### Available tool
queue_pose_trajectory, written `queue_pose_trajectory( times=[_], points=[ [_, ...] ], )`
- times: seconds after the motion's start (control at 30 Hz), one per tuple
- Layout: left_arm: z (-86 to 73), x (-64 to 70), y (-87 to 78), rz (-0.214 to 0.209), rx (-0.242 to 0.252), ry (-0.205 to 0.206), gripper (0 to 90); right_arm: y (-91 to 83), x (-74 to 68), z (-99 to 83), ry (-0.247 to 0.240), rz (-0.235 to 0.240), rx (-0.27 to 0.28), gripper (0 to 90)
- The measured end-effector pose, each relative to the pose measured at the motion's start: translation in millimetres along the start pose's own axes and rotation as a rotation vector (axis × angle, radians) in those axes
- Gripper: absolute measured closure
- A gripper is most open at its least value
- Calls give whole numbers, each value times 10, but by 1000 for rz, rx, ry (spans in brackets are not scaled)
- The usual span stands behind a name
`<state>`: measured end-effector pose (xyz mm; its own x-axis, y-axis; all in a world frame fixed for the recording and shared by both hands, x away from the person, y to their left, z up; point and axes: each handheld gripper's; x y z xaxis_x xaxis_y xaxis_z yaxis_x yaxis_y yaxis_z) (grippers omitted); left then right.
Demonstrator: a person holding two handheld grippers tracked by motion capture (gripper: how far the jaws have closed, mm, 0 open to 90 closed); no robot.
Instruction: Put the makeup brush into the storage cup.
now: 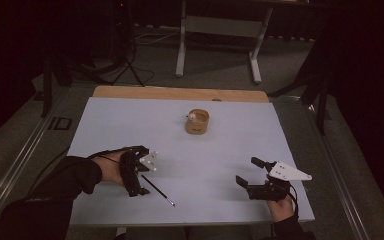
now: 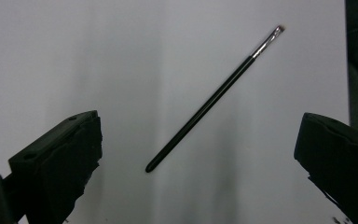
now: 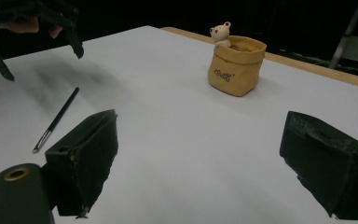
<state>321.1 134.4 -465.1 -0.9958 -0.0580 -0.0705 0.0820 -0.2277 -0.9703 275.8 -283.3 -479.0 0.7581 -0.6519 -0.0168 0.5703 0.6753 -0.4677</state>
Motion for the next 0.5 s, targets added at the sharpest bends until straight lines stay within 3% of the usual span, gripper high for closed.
queue_pose_trajectory(
  times=[0.03,0.07,0.17,0.27,0.33,0.43,0.5],
  points=[
    [0,0,0,0,0,0,20,0,0,0,0,0,0,111],
    [41,7,28,1,-22,38,20,-1,0,-1,5,0,2,111],
    [82,-3,66,-17,-47,73,71,-3,-2,2,4,-3,2,112],
    [101,-21,99,-11,-75,115,157,-2,0,-3,8,-2,0,111],
    [103,-36,107,-10,-80,133,172,-3,1,-4,7,-1,0,111],
    [101,-43,102,2,-80,175,285,-6,5,-5,13,1,4,112],
    [93,-28,101,28,-67,226,339,-5,7,-7,16,2,2,111]
  ],
)
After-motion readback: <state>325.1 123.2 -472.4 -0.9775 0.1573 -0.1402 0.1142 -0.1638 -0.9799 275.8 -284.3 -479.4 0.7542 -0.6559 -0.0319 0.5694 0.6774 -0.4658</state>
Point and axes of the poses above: each handheld gripper's, and its own axes: y roughly forward along the jaws, z roughly out of its top, x roughly to its right, and after that the axes turned 9 degrees about -x, right-handed
